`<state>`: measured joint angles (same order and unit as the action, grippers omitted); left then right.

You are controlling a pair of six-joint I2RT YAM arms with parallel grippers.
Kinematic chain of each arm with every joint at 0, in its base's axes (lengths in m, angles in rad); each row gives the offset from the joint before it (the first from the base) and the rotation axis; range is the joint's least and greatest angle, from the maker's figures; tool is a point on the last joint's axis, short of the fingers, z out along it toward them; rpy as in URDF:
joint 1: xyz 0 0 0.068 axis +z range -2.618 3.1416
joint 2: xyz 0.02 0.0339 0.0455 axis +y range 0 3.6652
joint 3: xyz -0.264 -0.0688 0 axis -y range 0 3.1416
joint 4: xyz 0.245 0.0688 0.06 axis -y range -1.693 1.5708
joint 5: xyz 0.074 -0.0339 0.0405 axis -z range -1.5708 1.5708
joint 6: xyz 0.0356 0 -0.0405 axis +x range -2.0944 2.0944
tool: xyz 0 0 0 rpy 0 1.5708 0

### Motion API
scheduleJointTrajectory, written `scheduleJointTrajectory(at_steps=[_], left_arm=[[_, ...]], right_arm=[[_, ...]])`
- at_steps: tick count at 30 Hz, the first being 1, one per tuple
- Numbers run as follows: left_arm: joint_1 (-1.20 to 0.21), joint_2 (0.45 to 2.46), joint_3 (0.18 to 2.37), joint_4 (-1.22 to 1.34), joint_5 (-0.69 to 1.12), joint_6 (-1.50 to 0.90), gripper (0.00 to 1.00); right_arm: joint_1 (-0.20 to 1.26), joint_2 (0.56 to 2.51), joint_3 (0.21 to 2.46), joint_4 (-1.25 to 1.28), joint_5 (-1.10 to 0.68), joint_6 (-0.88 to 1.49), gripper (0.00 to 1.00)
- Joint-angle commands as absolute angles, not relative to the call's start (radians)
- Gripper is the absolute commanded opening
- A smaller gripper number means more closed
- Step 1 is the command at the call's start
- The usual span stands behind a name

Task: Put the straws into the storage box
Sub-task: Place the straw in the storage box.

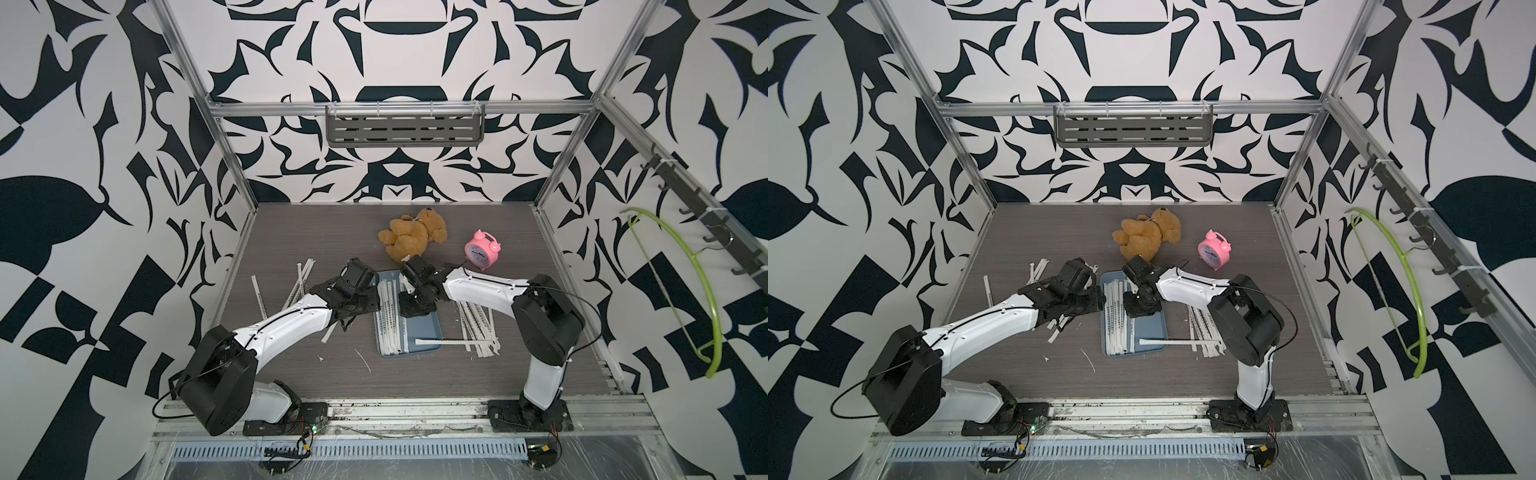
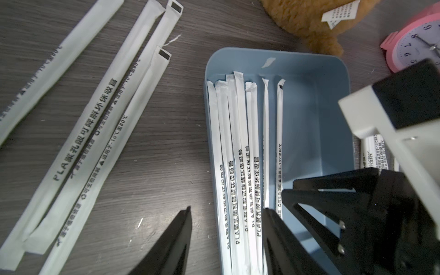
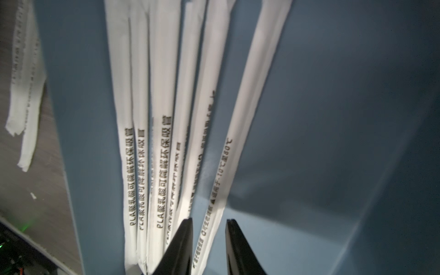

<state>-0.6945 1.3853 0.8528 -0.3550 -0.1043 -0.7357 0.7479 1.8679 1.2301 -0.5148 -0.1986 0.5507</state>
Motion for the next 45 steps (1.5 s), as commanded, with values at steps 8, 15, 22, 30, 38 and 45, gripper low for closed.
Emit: scheduleJointTrajectory(at_steps=[8,15,22,30,38,45], left_arm=[[-0.704,1.411,0.880,-0.341,-0.083,-0.726,0.54],[-0.707,1.413,0.877,-0.337,-0.081,-0.726,0.54],[-0.706,1.407,0.877,-0.340,-0.083,-0.723,0.54],[-0.710,1.410,0.919,-0.360,-0.069,-0.699,0.54],[-0.763,1.440,1.031,-0.406,-0.062,-0.620,0.52],[-0.955,1.572,1.248,-0.486,0.051,-0.355,0.57]], right_arm=[[0.745,1.911,1.278,-0.535,-0.170,0.562,0.20],[0.746,1.916,1.279,-0.521,-0.191,0.568,0.17],[0.745,1.911,1.273,-0.509,-0.212,0.581,0.17],[0.746,1.827,1.273,-0.520,-0.245,0.616,0.23],[0.722,1.721,1.256,-0.563,-0.244,0.645,0.30],[0.511,1.451,1.156,-0.711,-0.242,0.557,0.30]])
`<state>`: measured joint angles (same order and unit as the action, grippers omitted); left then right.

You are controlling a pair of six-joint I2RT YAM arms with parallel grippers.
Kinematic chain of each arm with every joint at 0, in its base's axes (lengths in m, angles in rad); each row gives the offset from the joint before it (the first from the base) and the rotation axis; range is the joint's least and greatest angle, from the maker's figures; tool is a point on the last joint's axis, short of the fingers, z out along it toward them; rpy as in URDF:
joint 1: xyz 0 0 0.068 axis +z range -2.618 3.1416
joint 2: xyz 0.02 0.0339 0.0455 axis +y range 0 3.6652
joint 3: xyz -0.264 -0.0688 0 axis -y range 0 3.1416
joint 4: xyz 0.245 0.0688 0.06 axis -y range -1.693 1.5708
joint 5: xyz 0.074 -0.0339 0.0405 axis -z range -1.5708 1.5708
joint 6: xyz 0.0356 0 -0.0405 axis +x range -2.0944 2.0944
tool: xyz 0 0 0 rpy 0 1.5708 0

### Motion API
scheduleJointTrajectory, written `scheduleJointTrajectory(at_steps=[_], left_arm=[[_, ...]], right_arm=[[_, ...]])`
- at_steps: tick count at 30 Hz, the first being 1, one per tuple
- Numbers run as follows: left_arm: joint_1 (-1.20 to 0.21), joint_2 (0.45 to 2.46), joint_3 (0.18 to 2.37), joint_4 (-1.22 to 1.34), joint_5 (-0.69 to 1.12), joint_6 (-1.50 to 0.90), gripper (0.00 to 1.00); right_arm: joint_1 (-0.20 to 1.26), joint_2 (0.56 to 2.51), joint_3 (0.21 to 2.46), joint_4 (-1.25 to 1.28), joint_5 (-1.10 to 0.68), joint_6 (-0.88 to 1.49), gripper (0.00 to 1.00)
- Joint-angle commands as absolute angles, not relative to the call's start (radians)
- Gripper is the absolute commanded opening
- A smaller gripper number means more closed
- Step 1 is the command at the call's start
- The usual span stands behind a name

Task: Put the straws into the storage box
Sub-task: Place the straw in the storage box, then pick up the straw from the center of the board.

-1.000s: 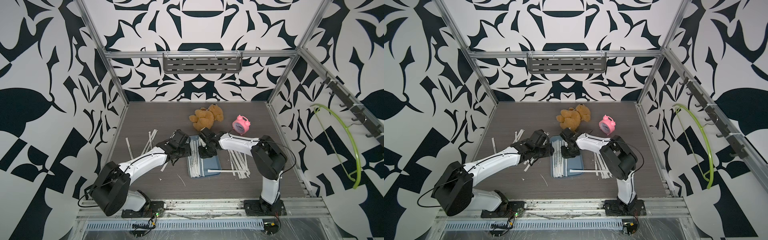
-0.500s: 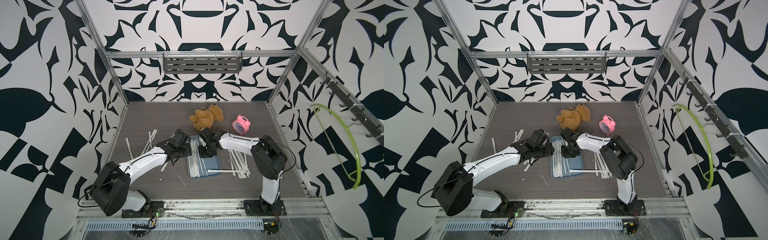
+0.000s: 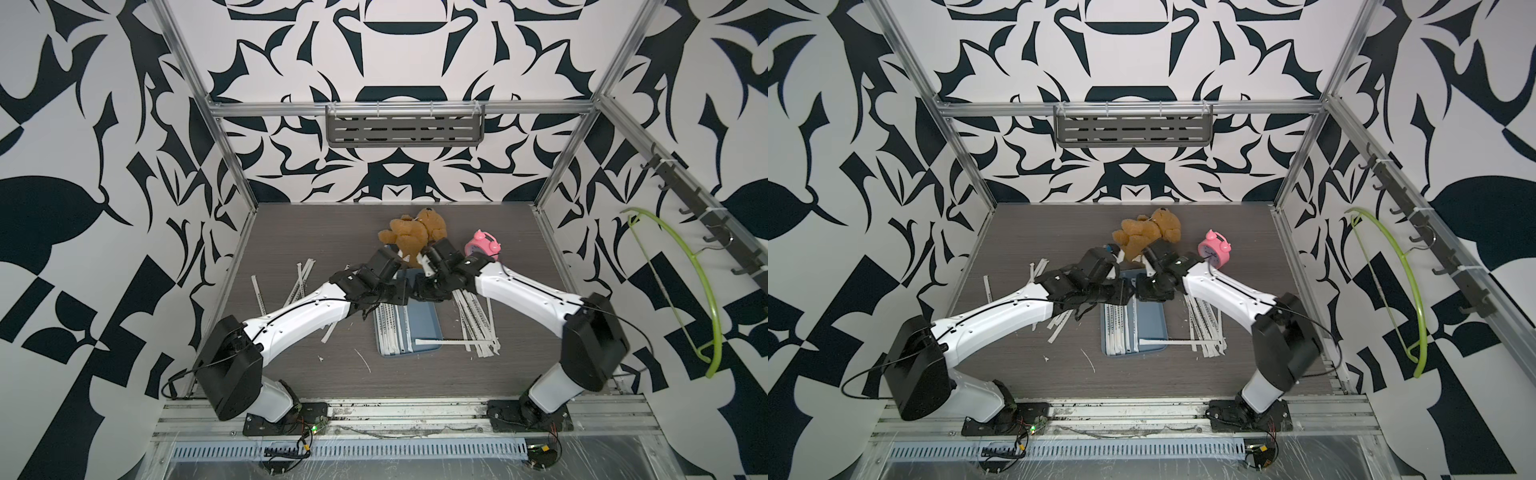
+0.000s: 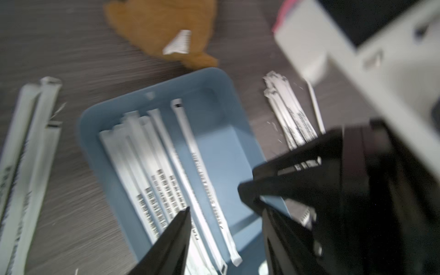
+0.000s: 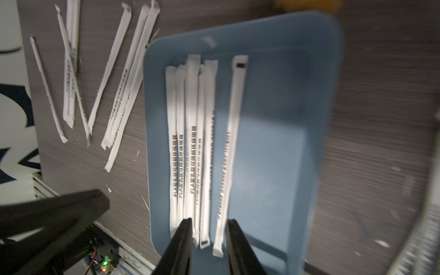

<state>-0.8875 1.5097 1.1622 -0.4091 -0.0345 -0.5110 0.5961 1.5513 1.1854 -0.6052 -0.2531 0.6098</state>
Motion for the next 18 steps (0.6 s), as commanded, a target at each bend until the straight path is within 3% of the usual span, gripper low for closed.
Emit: scheduleJointTrajectory(at_steps=[1,6,14,18], left_arm=[[-0.977,1.603,1.277,-0.503,0.077,-0.337,0.58],[-0.978,1.704,1.357,-0.653,-0.007,-0.334,0.59],[-0.711,1.420,1.060,-0.723,-0.126,-0.498,0.56],[-0.779,1.410,1.114,-0.673,-0.046,-0.444,0.56]], right_arm=[[0.480,1.433,1.143,-0.731,-0.238,0.537,0.30],[0.393,1.391,1.092,-0.745,-0.236,0.514,0.29],[0.455,1.414,1.099,-0.739,-0.201,0.534,0.28],[0.439,1.381,1.062,-0.774,-0.176,0.529,0.28]])
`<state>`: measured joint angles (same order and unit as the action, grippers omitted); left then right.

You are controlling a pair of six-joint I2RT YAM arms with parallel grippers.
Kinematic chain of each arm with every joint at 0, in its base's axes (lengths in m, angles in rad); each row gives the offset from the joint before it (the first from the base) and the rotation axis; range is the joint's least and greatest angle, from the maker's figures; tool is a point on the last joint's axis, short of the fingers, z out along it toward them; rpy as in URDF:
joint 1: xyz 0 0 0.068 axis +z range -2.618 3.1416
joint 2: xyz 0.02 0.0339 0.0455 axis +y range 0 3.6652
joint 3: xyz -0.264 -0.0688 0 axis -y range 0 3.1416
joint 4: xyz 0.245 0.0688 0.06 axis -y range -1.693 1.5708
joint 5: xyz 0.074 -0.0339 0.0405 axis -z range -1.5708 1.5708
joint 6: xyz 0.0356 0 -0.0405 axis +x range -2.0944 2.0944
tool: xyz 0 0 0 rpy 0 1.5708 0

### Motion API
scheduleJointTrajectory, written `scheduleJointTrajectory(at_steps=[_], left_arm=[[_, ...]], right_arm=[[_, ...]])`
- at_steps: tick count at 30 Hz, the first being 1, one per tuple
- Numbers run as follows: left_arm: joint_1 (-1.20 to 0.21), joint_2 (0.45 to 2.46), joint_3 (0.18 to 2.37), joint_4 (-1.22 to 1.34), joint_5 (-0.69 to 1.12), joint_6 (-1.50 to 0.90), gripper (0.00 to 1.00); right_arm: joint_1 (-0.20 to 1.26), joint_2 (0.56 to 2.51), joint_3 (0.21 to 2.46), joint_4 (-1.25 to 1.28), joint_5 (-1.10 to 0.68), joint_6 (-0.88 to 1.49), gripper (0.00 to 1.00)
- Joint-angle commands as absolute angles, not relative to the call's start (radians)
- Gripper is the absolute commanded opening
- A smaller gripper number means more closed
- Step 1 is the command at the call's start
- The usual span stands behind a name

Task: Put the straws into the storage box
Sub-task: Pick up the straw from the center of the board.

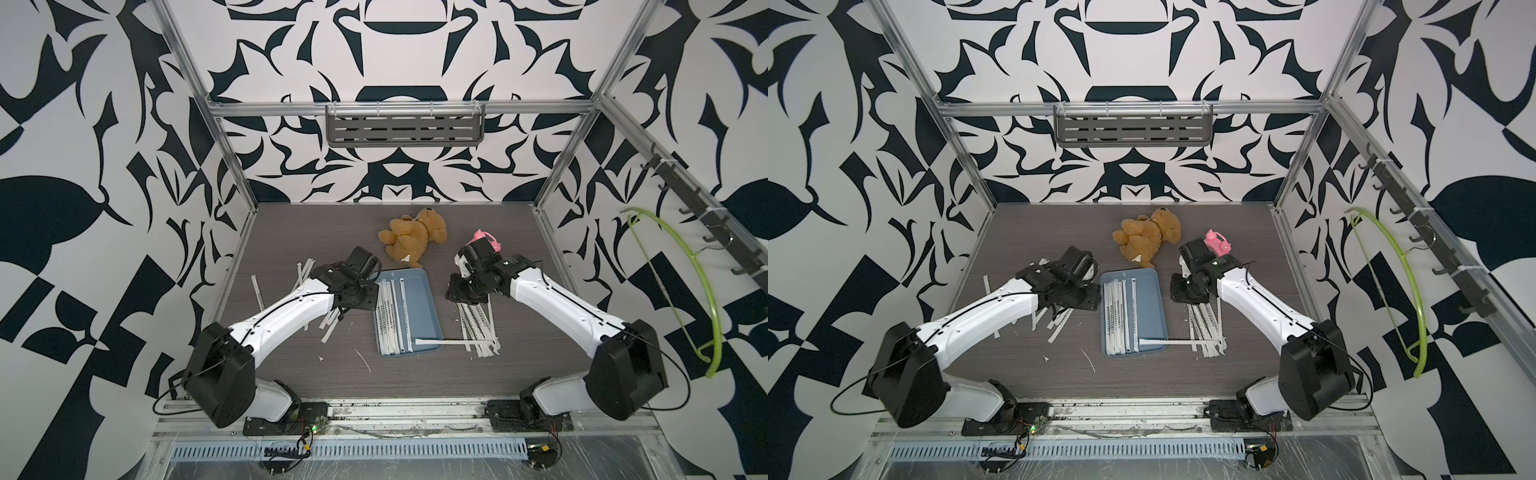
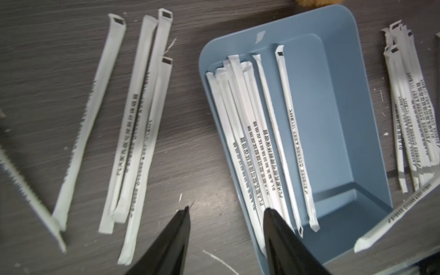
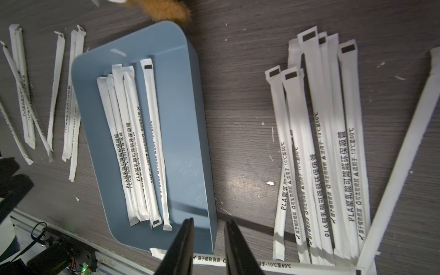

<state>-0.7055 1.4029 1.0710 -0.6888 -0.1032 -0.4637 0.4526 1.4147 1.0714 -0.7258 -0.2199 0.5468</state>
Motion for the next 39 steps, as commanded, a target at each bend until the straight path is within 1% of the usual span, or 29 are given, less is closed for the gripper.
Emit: scheduleJointTrajectory(at_steps=[1,3,8,12,15,19,25,39], left_arm=[[-0.819,1.439,1.148,-0.659,-0.030,-0.421,0.57],[-0.925,1.528,1.241,-0.649,-0.017,-0.361,0.59],[-1.085,1.777,1.465,-0.680,0.060,-0.290,0.60],[-1.154,1.896,1.584,-0.688,0.105,-0.260,0.61],[-1.176,1.962,1.628,-0.690,0.138,-0.254,0.62],[-1.204,2.038,1.689,-0.745,0.132,-0.218,0.62],[-1.203,2.111,1.751,-0.803,0.105,-0.165,0.62],[-1.220,2.245,1.881,-0.897,0.000,-0.058,0.57]], right_arm=[[0.422,1.378,1.059,-0.785,-0.175,0.520,0.29],[0.368,1.373,1.062,-0.804,-0.189,0.499,0.30],[0.243,1.349,1.061,-0.835,-0.201,0.474,0.32],[0.096,1.336,1.031,-0.817,-0.269,0.469,0.32],[0.034,1.340,1.023,-0.803,-0.314,0.473,0.32],[0.024,1.335,1.017,-0.786,-0.324,0.489,0.33],[0.024,1.322,0.999,-0.776,-0.336,0.494,0.33],[0.024,1.313,0.985,-0.764,-0.353,0.501,0.32]])
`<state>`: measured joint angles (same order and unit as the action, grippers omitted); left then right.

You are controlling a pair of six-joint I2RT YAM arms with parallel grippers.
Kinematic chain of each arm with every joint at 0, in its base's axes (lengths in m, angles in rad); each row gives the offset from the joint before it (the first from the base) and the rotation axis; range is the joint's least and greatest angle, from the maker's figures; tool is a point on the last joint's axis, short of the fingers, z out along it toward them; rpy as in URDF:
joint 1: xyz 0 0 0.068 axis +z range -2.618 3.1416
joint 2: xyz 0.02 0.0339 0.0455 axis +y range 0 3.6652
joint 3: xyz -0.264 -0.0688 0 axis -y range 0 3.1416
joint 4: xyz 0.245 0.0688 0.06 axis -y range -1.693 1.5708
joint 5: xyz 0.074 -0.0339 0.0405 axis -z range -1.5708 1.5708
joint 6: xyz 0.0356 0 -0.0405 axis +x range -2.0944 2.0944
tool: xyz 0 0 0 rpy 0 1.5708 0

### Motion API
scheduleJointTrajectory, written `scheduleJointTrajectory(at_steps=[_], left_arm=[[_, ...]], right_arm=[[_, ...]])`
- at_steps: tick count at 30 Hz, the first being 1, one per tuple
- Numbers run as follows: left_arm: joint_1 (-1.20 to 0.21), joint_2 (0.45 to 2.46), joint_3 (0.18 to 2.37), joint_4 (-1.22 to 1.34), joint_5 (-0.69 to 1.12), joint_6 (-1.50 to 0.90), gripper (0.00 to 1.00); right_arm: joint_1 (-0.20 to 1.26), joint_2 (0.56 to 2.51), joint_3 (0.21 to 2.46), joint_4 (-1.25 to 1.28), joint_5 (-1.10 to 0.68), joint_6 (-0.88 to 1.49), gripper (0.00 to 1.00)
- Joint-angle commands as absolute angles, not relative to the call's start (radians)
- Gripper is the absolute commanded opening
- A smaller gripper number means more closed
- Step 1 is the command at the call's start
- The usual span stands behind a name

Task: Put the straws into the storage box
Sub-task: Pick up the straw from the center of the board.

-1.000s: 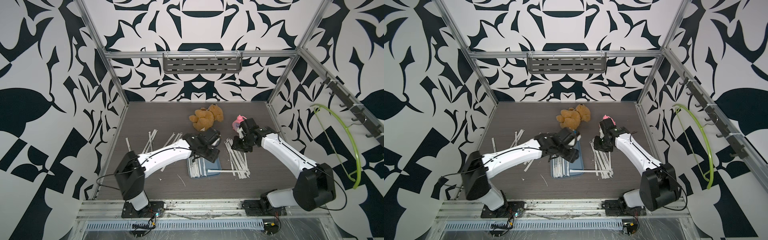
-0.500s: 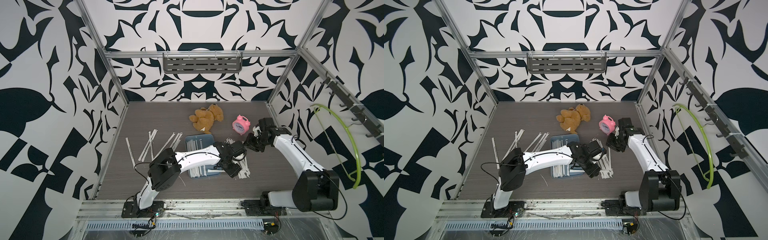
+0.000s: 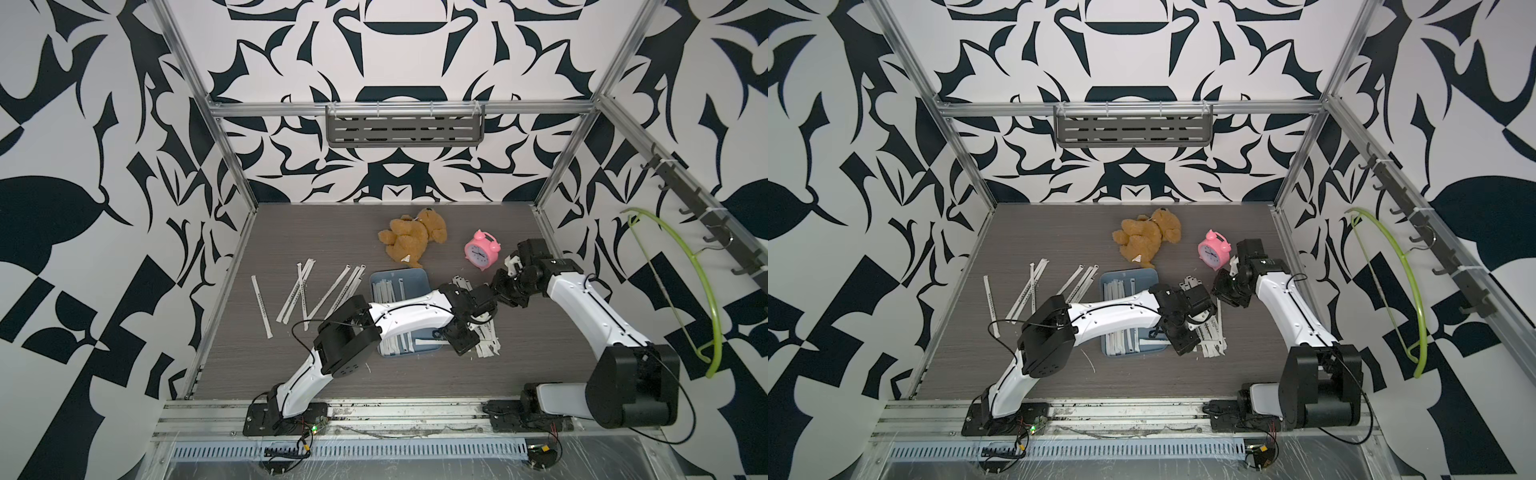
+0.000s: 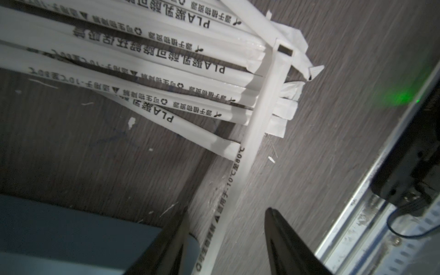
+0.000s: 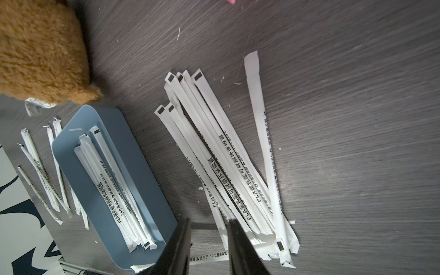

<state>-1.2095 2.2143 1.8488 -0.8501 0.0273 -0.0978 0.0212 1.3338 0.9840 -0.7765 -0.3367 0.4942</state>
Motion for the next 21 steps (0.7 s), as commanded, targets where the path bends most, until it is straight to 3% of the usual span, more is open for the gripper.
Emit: scheduleJointTrajectory(at_steps=[1,7,17,21], left_arm=[[-1.223,2.253,1.886,-0.901,-0.001,-0.056,0.56],[-1.230,2.285,1.915,-0.911,-0.006,-0.037,0.47],[-1.232,2.238,1.936,-0.924,0.007,-0.021,0.12],[-1.232,2.194,1.930,-0.938,0.018,-0.039,0.10]], right_arm=[[0.023,1.313,0.983,-0.763,-0.355,0.500,0.32],[0.024,1.313,0.977,-0.761,-0.360,0.500,0.32],[0.023,1.313,0.985,-0.762,-0.360,0.499,0.31],[0.023,1.316,0.992,-0.765,-0.359,0.500,0.30]])
